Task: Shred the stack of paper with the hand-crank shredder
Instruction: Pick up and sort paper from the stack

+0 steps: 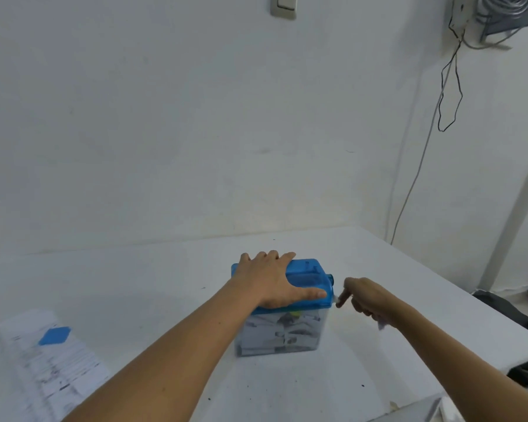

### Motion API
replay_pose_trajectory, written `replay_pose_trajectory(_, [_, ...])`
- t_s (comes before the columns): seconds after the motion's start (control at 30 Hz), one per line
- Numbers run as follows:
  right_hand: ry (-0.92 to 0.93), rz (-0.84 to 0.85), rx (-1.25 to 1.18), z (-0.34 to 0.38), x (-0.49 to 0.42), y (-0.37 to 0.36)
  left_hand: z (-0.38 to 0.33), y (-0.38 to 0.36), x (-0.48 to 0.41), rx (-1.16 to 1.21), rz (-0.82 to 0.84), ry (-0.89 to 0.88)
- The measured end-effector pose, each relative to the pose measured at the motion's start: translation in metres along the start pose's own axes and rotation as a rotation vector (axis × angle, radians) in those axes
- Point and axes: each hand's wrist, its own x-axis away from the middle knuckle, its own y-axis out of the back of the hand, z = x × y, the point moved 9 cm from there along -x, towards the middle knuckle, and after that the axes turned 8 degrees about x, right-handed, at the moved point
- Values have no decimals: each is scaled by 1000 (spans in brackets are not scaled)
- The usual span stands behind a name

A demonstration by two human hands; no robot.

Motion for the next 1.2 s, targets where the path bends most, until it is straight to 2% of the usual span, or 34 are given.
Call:
replay_pose_trajectory(0.13, [90,-102,78,18,2,26,-2,10,7,-23,-56,-29])
replay_pose_trajectory(0.23, [186,-136,-8,35,-1,43,-4,25,21,64,-128,-42])
replay_pose_trajectory(0.4, [458,-232,-115,106,40,64,20,60,60,100,-238,-36])
replay_pose_trajectory(0.47, [537,-202,-93,140,61,53,45,74,81,109,-271,17])
replay_pose_trajectory(0.57, [619,-38,-57,188,93,9,98,88,117,140,-281,146])
replay_pose_trajectory(0.67, [711,144,8,234,128,-53,157,88,157,204,-221,280])
replay_pose_trajectory(0.8, [701,244,154,268,141,-139,235,69,209,208,-110,526])
replay_pose_trajectory(0.97, [679,226,389,280,131,-250,311,20,277,326,-4,857])
replay_pose_trajectory(1.07, [617,141,446,273,125,-284,326,1,288,402,-80,904])
replay_pose_trajectory(1.2, [606,15,608,279,132,-303,340,-15,289,424,-145,866])
